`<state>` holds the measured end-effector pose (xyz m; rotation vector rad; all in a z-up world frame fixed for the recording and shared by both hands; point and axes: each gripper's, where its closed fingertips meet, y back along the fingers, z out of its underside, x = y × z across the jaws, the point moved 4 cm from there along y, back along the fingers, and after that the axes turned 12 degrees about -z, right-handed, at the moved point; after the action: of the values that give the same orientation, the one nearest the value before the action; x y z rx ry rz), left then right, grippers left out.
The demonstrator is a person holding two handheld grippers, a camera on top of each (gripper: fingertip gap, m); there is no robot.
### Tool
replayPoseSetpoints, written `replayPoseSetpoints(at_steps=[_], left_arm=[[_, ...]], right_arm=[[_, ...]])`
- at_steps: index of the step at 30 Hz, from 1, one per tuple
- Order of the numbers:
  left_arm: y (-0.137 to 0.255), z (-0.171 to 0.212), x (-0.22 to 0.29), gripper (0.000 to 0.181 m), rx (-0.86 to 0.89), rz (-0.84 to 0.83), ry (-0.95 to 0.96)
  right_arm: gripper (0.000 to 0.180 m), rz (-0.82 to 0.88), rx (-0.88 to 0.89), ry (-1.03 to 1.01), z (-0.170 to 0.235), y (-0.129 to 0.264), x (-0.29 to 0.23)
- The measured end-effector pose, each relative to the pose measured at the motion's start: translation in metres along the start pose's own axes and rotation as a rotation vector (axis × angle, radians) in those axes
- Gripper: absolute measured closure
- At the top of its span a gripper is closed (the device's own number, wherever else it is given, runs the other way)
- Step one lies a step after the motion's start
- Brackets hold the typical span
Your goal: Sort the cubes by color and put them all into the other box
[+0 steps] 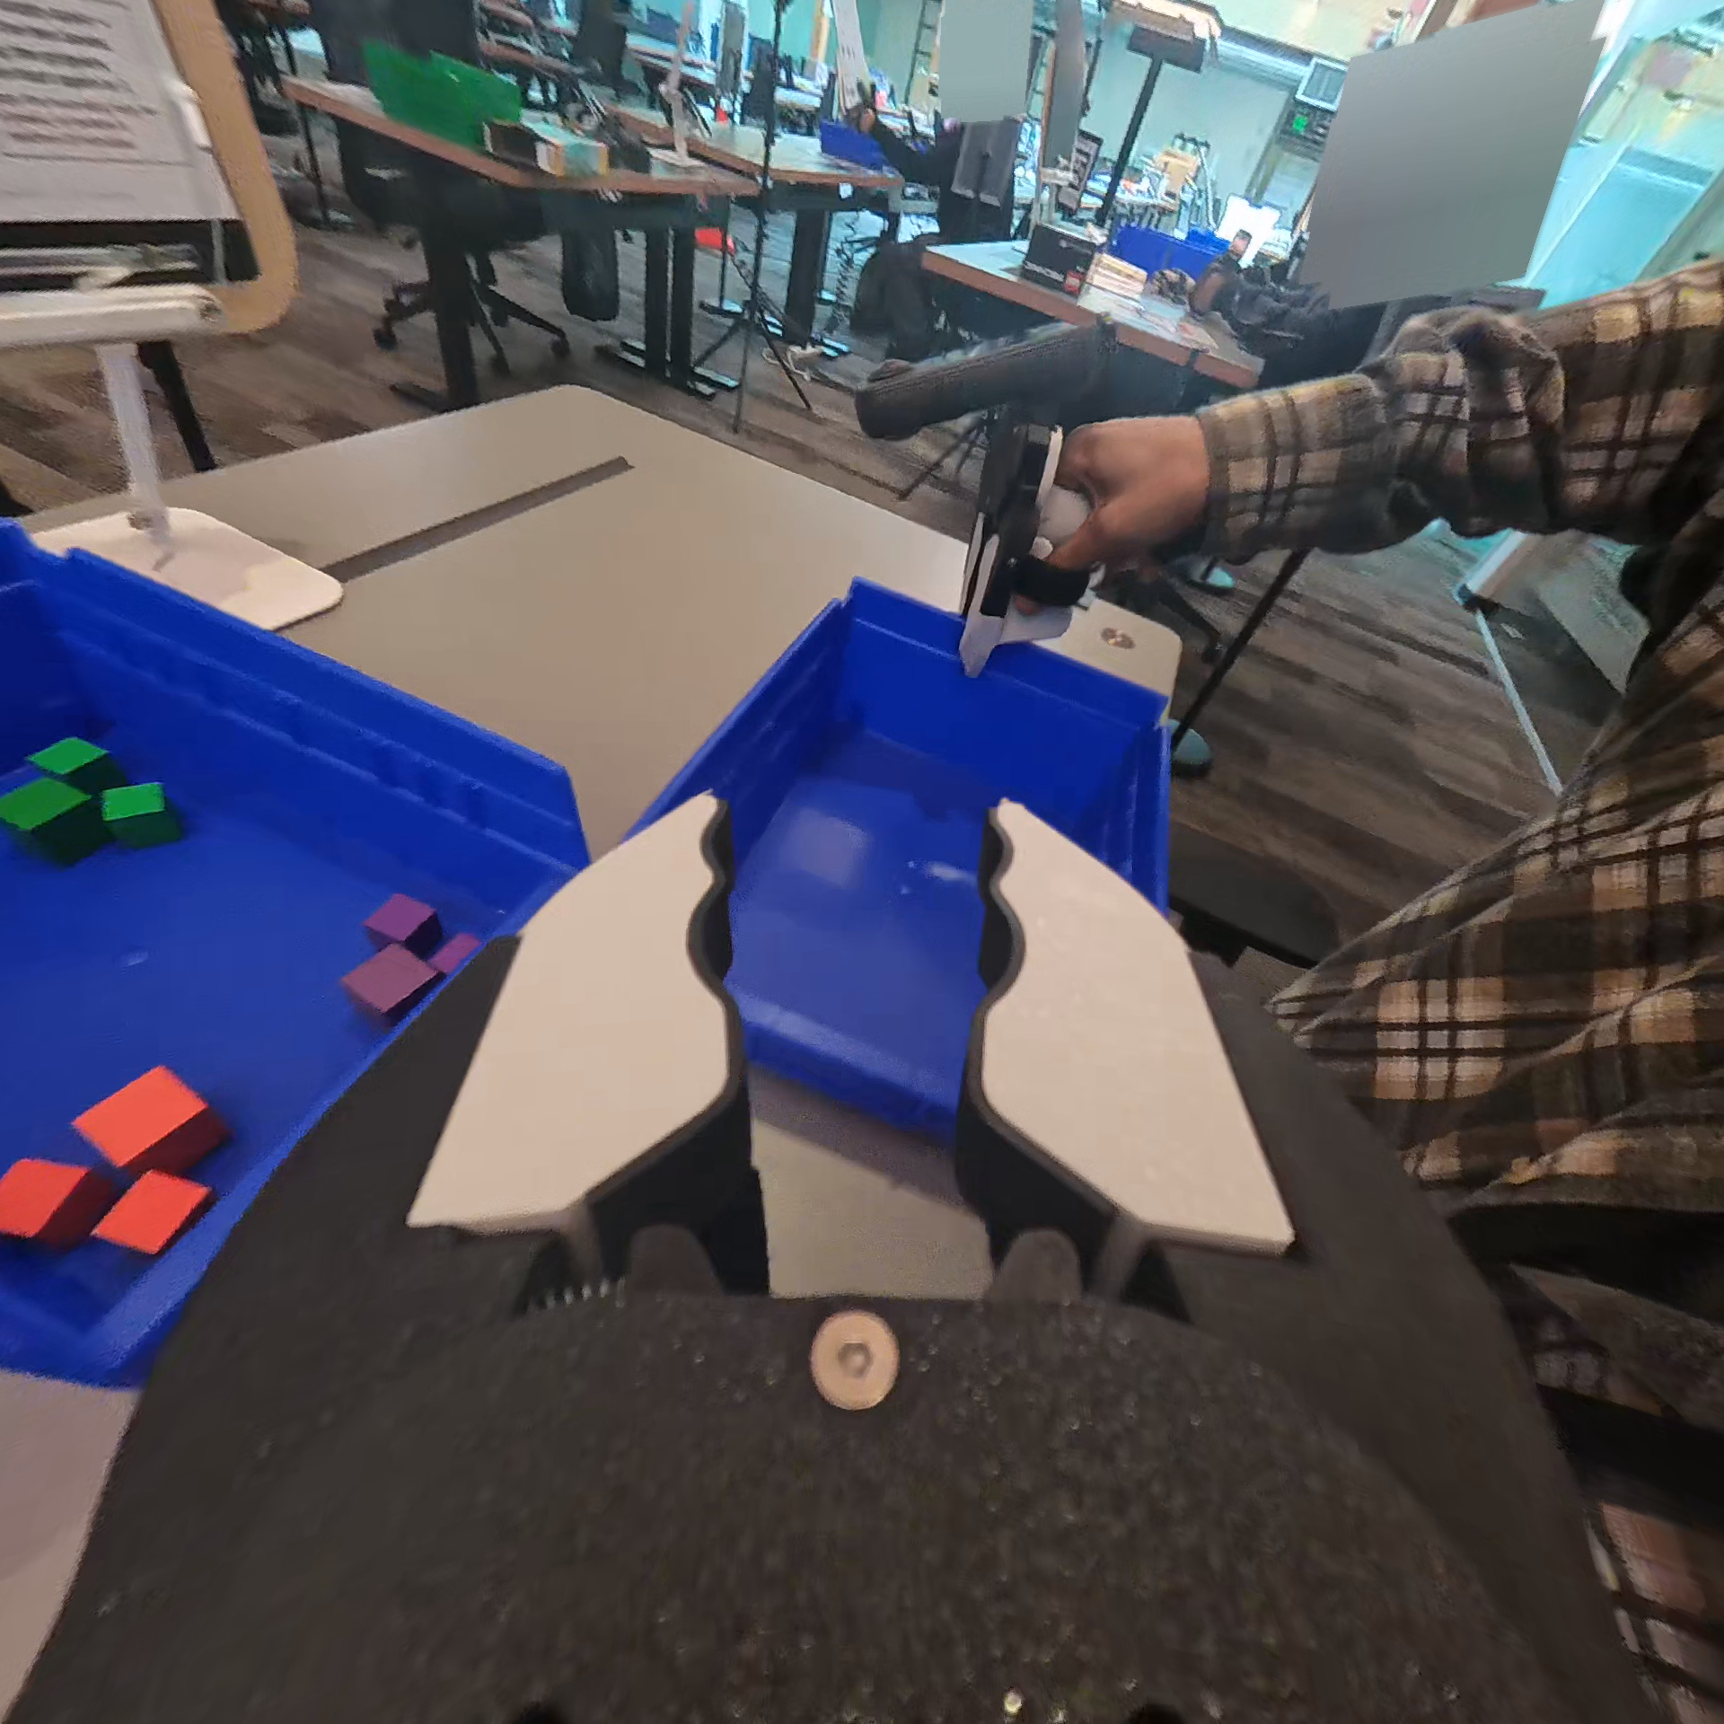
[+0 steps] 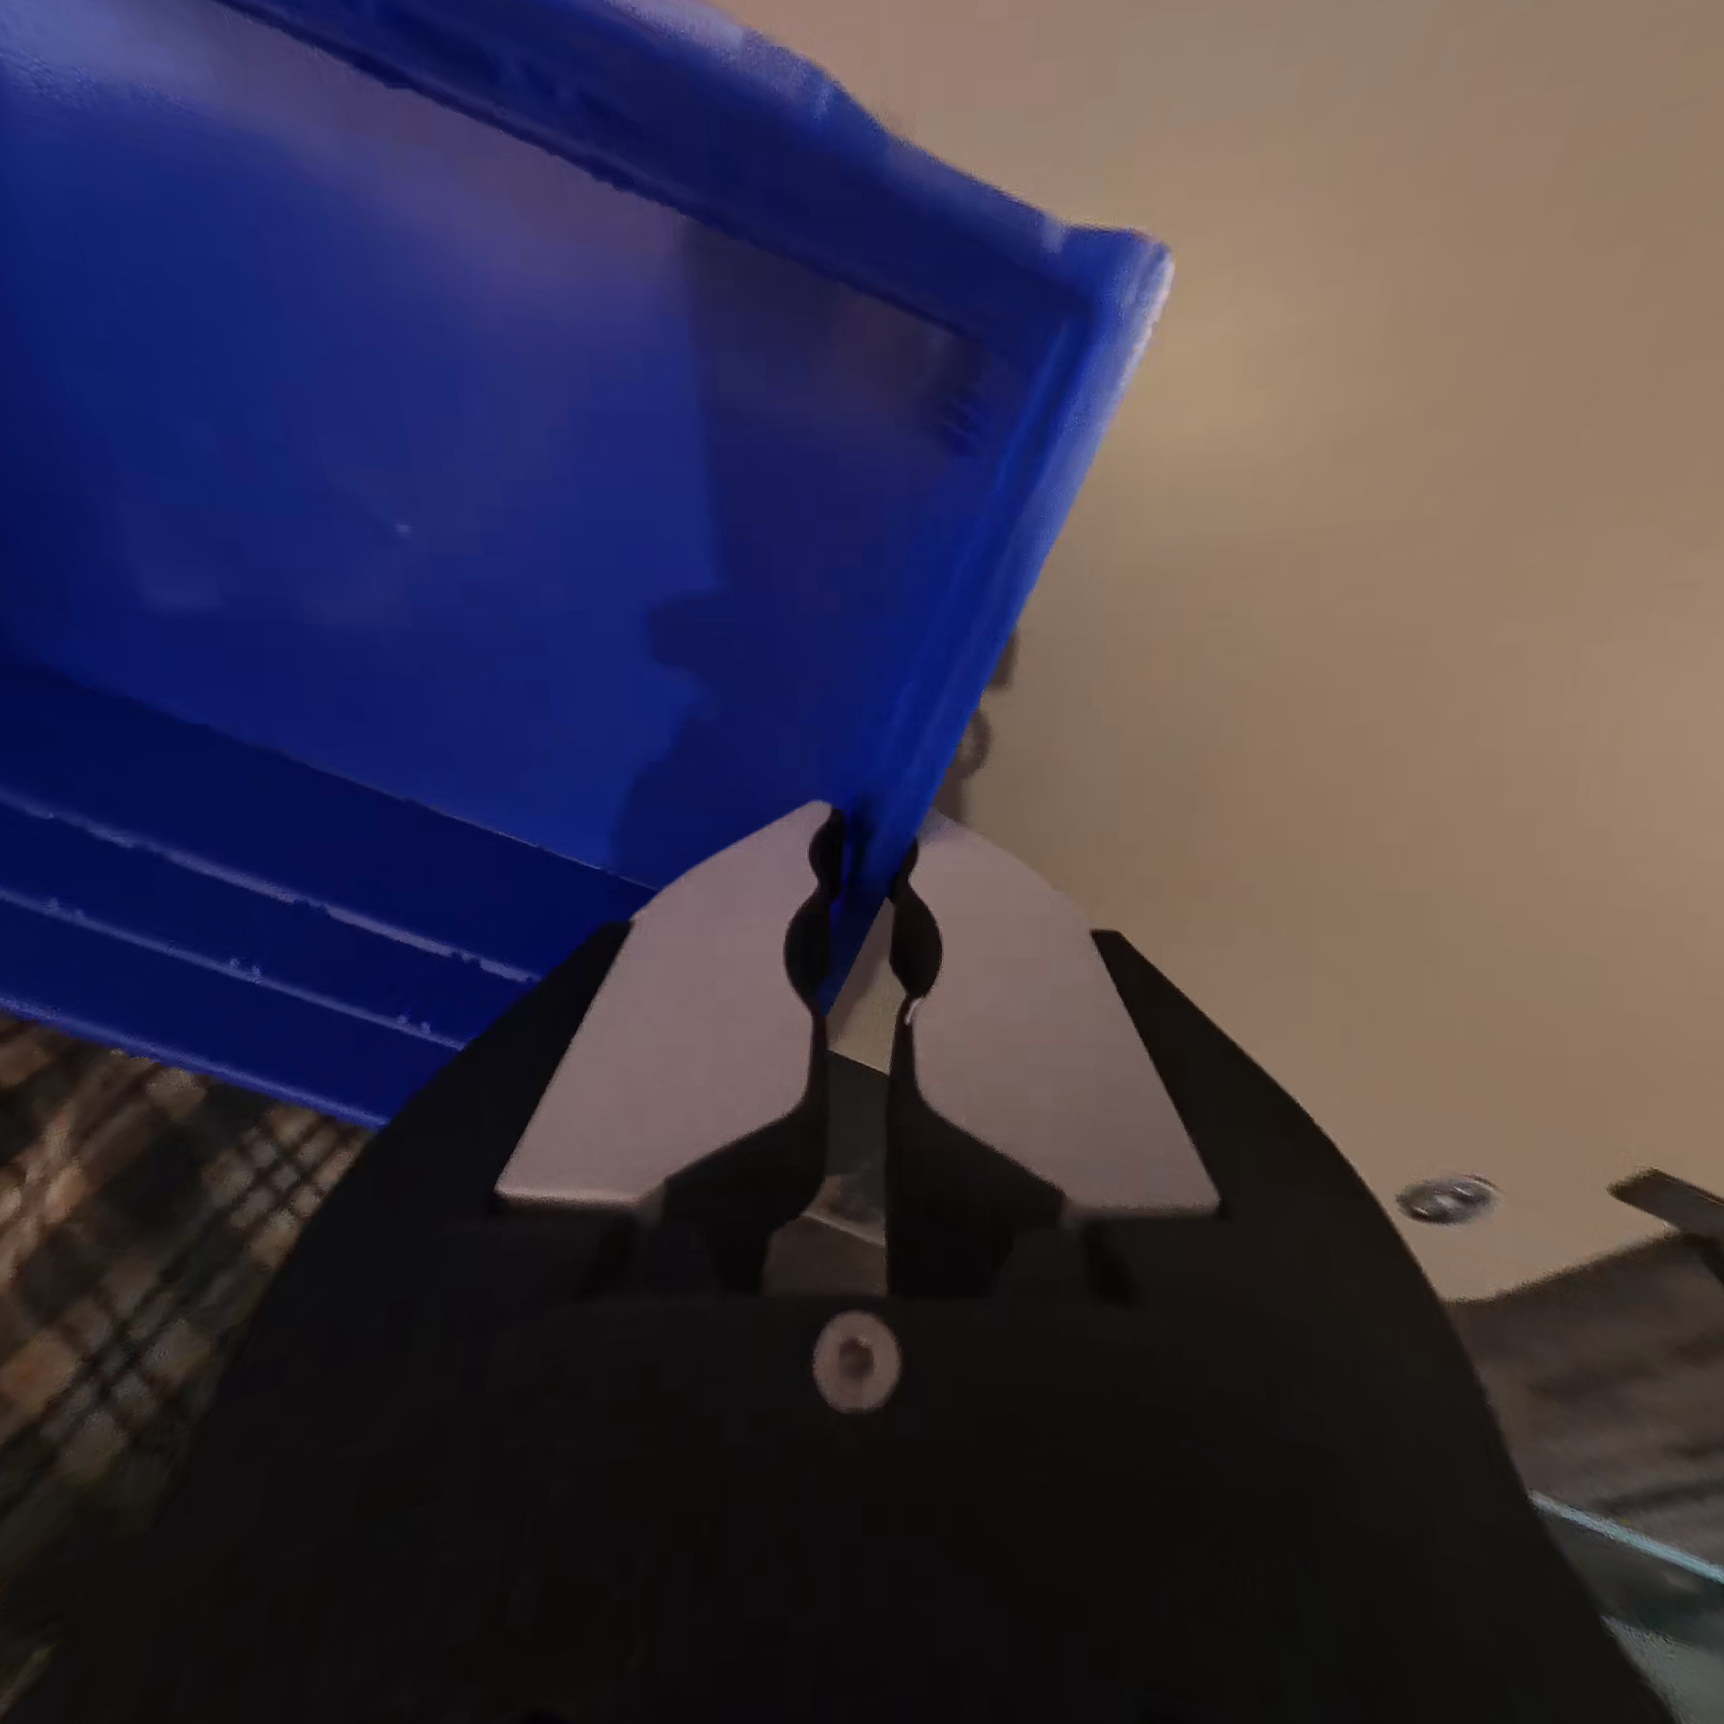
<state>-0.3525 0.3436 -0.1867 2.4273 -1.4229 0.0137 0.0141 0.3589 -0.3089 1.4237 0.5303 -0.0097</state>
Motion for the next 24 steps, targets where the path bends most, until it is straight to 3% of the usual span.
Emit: replayPoseSetpoints(at_steps=[9,14,17,19,22,24], left_arm=[[-0.005,0.009,-0.025,0.140,0.017,0.006,0.002],[-0.015,0.013,-0.033,0.140,-0.004,0.006,0.014],[-0.018,0.014,-0.037,0.140,-0.014,-0.006,0.020],[-0.018,0.016,-0.037,0.140,-0.018,-0.010,0.023],[-0.015,0.020,-0.039,0.140,-0.023,-0.015,0.025],[-0.013,0.021,-0.040,0.140,-0.019,-0.013,0.032]], right_arm=[[0.174,0.172,-0.194,-0.012,-0.023,0.059,0.154],[0.168,0.382,-0.280,0.102,-0.071,0.088,0.226],[0.158,0.502,-0.214,0.191,-0.108,0.103,0.244],[0.126,0.558,-0.130,0.217,-0.124,0.121,0.243],[0.110,0.566,0.030,0.168,-0.120,0.156,0.232],[0.111,0.554,0.127,0.088,-0.099,0.179,0.230]])
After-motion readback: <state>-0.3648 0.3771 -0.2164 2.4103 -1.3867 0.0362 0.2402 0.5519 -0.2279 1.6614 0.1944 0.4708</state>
